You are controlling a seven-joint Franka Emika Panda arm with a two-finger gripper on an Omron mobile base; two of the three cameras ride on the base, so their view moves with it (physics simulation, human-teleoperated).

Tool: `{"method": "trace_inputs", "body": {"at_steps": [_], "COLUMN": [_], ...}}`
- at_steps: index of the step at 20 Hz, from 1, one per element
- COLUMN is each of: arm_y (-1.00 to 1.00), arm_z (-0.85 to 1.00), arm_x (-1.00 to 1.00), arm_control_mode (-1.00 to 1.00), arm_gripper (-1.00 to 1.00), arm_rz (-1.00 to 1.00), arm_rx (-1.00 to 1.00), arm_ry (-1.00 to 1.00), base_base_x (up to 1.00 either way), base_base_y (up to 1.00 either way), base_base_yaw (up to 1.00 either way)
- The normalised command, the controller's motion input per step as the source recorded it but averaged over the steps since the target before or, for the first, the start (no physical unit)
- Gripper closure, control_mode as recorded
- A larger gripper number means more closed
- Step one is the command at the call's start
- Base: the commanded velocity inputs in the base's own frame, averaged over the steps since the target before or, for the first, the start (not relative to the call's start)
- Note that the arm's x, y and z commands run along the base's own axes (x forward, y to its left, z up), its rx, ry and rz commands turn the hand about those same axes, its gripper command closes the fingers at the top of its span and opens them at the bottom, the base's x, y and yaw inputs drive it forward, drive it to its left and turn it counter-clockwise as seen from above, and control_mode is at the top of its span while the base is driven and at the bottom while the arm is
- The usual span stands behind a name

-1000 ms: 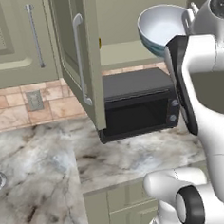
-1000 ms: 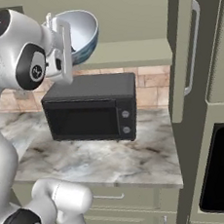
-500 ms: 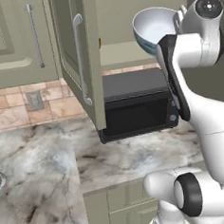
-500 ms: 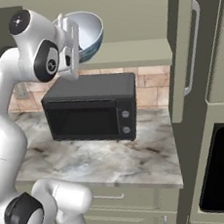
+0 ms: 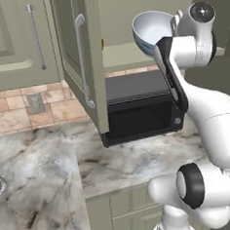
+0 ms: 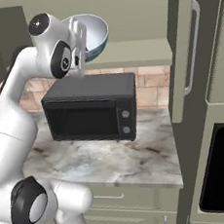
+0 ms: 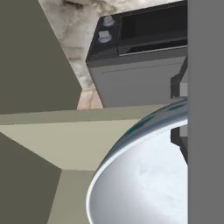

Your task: Pick the mug and place it in the sink. Pick the bowl and place it in the open cabinet and then close the cabinet.

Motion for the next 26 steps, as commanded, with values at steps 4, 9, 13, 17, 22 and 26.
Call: {"method": "trace_inputs", "body": {"at_steps": [4, 9, 13, 17, 22, 26], "arm_y": [0.0, 0.0, 0.0, 0.0, 0.0, 0.05], "arm_z": [0.0, -0.01, -0.16, -0.28, -0.19, -0.09], "arm_x": [0.68, 0.6, 0.36, 0.38, 0.38, 0.37], "arm_control_mode": [-1.0, -1.0, -1.0, -1.0, -1.0, -1.0], "arm_gripper": [1.0, 1.0, 1.0, 1.0, 1.0, -1.0], "arm_rz": [0.0, 0.0, 0.0, 0.0, 0.0, 0.0], "arm_rx": [0.01, 0.03, 0.02, 0.01, 0.0, 0.0], "arm_ry": [0.0, 0.0, 0.0, 0.0, 0.0, 0.0], "base_base_x": [0.0, 0.0, 0.0, 0.0, 0.0, 0.0], "base_base_y": [0.0, 0.0, 0.0, 0.0, 0.0, 0.0], "base_base_yaw": [0.0, 0.0, 0.0, 0.0, 0.0, 0.0]}}
